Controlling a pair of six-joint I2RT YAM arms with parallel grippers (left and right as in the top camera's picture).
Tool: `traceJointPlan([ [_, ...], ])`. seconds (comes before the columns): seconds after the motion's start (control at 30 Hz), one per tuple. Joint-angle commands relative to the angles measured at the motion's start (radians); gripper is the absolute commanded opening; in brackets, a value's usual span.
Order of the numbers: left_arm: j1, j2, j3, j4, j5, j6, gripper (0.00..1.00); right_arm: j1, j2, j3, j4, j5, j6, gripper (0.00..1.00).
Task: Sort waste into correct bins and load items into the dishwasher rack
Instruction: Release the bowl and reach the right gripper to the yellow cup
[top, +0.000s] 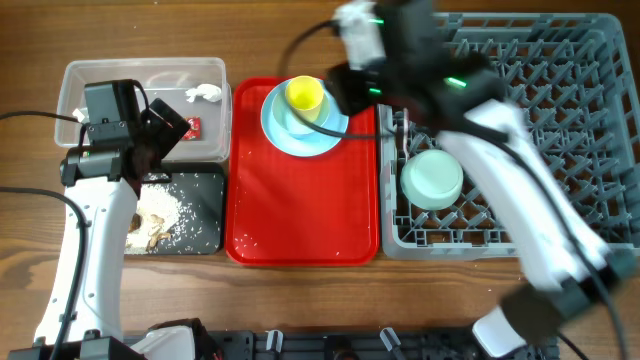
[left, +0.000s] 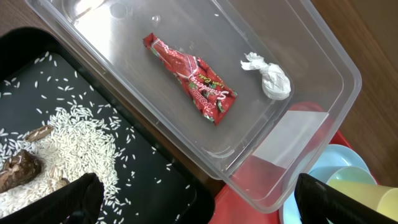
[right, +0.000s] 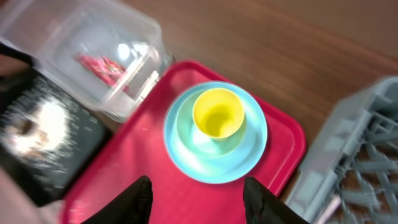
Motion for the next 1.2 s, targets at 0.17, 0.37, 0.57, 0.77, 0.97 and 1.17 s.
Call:
traceJointPlan([
  [0.17,0.003,-0.016,0.008,-0.001,-0.003,0.016,1.00,0.047,0.307,0.114,0.151,0.083,-0.190,0.40],
  [0.37,0.003,-0.016,0.008,-0.001,-0.003,0.016,1.00,0.050,0.372,0.111,0.185,0.041,-0.186,0.41],
  [0.57,0.004,-0.016,0.008,-0.001,-0.003,0.016,1.00,0.056,0.420,0.109,0.196,0.000,-0.188,0.40],
  [0.77,0.003,-0.016,0.008,-0.001,-0.003,0.016,1.00,0.066,0.470,0.109,0.195,0.000,-0.187,0.38],
  [0.97,0.003,-0.016,0.008,-0.001,-0.003,0.016,1.00,0.085,0.506,0.109,0.190,0.007,-0.187,0.28],
  [1.17,0.003,-0.016,0.008,-0.001,-0.003,0.016,1.00,0.085,0.507,0.109,0.165,0.061,-0.186,0.17],
])
